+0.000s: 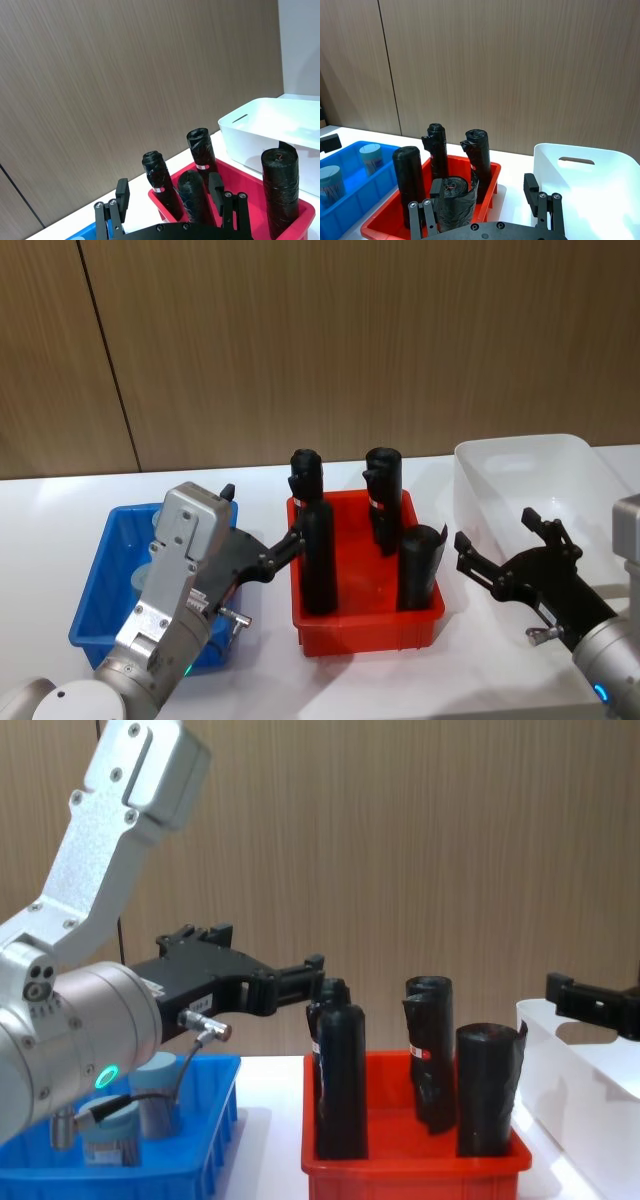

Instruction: Pick the cotton swabs from the blue box and place them into the white box.

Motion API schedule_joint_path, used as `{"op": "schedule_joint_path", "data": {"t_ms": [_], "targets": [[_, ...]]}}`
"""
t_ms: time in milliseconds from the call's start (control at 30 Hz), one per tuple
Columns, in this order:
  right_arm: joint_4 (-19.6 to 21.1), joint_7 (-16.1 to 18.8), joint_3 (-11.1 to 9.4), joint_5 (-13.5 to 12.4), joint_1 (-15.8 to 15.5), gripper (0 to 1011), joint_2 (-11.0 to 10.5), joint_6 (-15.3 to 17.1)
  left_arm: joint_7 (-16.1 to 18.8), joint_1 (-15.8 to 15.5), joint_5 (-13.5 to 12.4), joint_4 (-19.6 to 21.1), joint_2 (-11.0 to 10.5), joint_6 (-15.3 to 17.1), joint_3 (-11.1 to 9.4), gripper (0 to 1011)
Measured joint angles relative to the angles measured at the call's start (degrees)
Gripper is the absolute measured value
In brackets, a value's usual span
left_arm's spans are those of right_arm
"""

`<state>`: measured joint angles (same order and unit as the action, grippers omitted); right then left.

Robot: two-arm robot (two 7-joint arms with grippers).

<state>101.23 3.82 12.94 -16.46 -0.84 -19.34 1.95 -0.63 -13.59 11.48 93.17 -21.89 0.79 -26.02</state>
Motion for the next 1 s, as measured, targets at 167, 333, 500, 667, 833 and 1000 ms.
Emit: {"op": "schedule_joint_path", "data": {"t_ms": [167,333,500,667,833,1000], "targets": [[0.0,0.0,0.0,0.0,0.0,1002,0.0,0.0,0.0,0.0,0.0,0.0,0.0,0.0,0.0,1004],[0.0,0.0,0.0,0.0,0.0,1002,0.0,0.0,0.0,0.0,0.0,0.0,0.0,0.0,0.0,1004],[0.0,0.0,0.0,0.0,0.0,1002,0.0,0.0,0.0,0.0,0.0,0.0,0.0,0.0,0.0,1004],[0.0,0.0,0.0,0.0,0.0,1002,0.0,0.0,0.0,0.0,0.0,0.0,0.0,0.0,0.0,1004],[0.0,0.0,0.0,0.0,0.0,1002,0.0,0.0,-0.2,-0.1,0.0,-0.2,-0.1,0.2,0.2,1004],[0.0,0.0,0.0,0.0,0.0,1002,0.0,0.0,-1.2,-0.4,0.7,-1.0,-0.7,0.8,1.0,1004]]}}
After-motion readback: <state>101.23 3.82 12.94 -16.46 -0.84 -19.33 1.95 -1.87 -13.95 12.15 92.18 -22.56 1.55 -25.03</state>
